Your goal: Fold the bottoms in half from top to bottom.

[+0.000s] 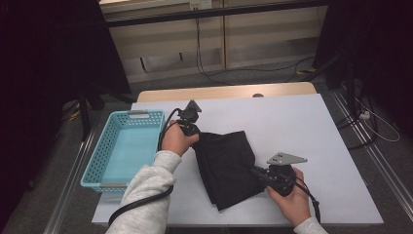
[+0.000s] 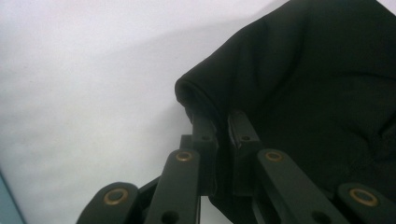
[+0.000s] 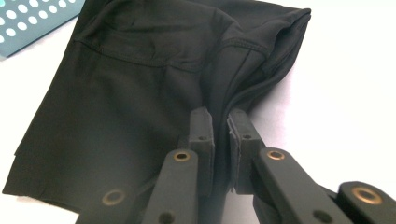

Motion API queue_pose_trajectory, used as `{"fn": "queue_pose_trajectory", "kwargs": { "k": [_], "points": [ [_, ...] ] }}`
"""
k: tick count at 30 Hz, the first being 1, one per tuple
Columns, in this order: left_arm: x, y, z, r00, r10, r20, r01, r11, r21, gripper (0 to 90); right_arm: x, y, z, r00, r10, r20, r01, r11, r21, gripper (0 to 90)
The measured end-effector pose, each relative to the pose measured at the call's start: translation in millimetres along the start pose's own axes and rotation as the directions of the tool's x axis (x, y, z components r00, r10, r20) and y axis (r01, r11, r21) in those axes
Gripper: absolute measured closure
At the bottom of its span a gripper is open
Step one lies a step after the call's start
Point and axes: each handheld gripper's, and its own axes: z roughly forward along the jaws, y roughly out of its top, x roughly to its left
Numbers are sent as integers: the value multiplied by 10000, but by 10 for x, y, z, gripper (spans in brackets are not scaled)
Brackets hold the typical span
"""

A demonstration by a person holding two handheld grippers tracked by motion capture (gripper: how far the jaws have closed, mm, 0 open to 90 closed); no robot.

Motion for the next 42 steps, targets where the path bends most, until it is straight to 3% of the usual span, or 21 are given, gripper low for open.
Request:
{"fn": "queue_pose_trajectory", "kwargs": {
  "k": [11,24,42],
  "points": [
    [21,73,-139,10000,26,91,-29,9995,302,836,19,59,-19,10000,-6,8,6,9994,-342,825],
    [67,139,-368,9994,59,-327,-30,9960,896,837,158,136,18,9996,-228,-186,217,9980,-586,825],
    [187,159,-648,9992,-64,-389,98,9962,867,836,291,247,76,9983,-432,-402,386,9932,-1095,825]
  ]
}}
